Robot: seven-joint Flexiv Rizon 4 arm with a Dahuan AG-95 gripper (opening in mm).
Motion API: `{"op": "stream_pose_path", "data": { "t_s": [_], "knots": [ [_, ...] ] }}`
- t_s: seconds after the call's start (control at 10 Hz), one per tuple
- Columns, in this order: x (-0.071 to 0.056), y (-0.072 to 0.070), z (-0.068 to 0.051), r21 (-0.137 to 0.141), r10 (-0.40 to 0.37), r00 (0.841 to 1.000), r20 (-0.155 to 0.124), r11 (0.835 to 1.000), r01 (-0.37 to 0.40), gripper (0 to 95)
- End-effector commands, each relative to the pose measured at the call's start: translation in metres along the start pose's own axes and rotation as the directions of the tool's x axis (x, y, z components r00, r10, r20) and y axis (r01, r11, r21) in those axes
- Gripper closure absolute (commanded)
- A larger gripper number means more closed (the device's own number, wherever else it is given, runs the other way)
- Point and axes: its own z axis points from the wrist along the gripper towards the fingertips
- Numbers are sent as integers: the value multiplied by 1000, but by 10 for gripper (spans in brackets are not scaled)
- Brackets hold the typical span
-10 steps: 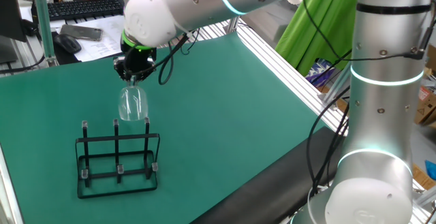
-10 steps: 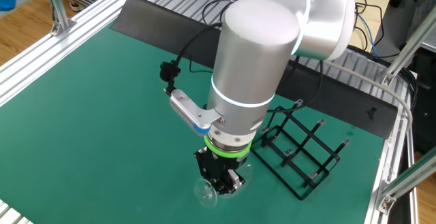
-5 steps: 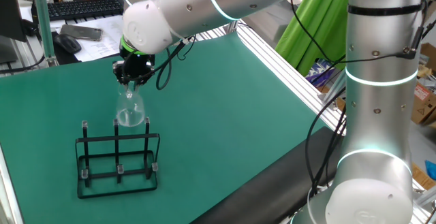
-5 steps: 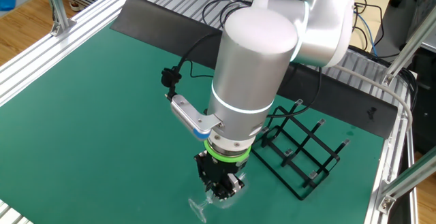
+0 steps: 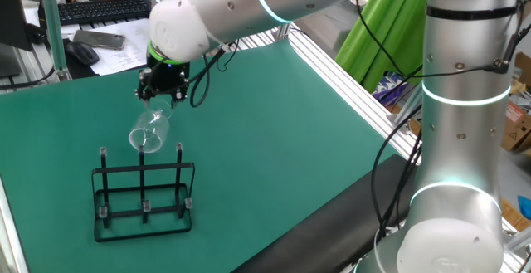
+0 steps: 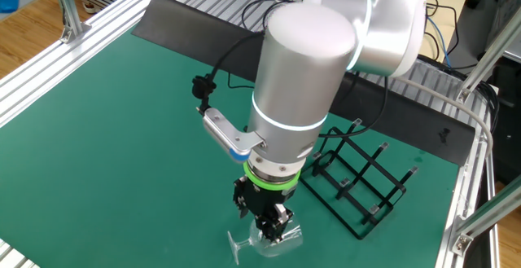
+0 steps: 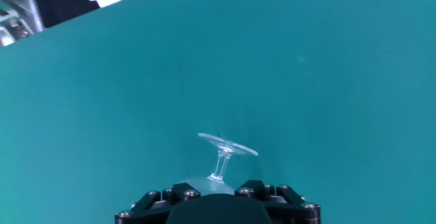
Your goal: Take the cup off the cup rack
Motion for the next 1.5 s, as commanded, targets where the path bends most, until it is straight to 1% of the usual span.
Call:
{"op": "stream_pose_path", "data": {
  "t_s": [0.1,0.3,0.5,0.7,0.9,1.2,1.3,1.4,1.5],
  "knots": [
    [0,-1,-7,3,-11,1000,-14,1000,11,570],
    [-1,-2,-18,-7,-18,999,-36,1000,18,950],
    [-1,-4,-28,-12,-16,998,-56,1000,15,950],
    [-1,-6,-36,-12,-21,998,-59,1000,20,950],
    [-1,-8,-44,-7,-26,997,-70,1000,26,950],
    [-9,-10,-49,0,-25,997,-74,1000,25,950],
    [-9,-10,-49,0,-24,997,-74,1000,24,950],
    [-9,-10,-52,7,-16,997,-71,1000,17,950],
    [-9,-11,-53,9,-12,997,-78,1000,13,950]
  ]
}}
